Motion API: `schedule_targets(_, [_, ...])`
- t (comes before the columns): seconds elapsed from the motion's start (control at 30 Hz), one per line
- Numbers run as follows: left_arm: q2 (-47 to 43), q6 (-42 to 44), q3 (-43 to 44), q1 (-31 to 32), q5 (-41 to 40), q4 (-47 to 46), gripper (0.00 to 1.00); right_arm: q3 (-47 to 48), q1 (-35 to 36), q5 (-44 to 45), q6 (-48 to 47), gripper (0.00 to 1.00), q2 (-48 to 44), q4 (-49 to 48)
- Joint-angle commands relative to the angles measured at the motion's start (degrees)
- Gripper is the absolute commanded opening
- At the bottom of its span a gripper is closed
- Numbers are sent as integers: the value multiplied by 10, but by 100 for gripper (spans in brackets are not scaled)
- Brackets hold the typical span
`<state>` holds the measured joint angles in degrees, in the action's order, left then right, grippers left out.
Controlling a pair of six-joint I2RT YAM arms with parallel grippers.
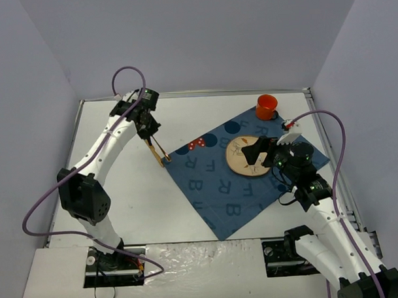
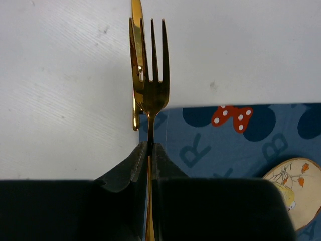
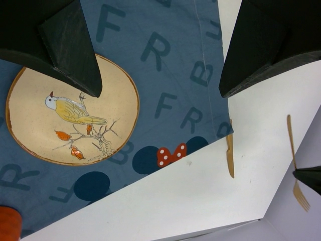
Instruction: Set the dinner table for one person
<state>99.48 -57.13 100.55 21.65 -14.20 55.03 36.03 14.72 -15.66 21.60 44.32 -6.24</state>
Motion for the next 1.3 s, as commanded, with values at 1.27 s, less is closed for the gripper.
schedule_targets(1.27, [144, -332, -116, 302, -1, -122, 0, -20, 8, 0, 8, 100, -51, -11])
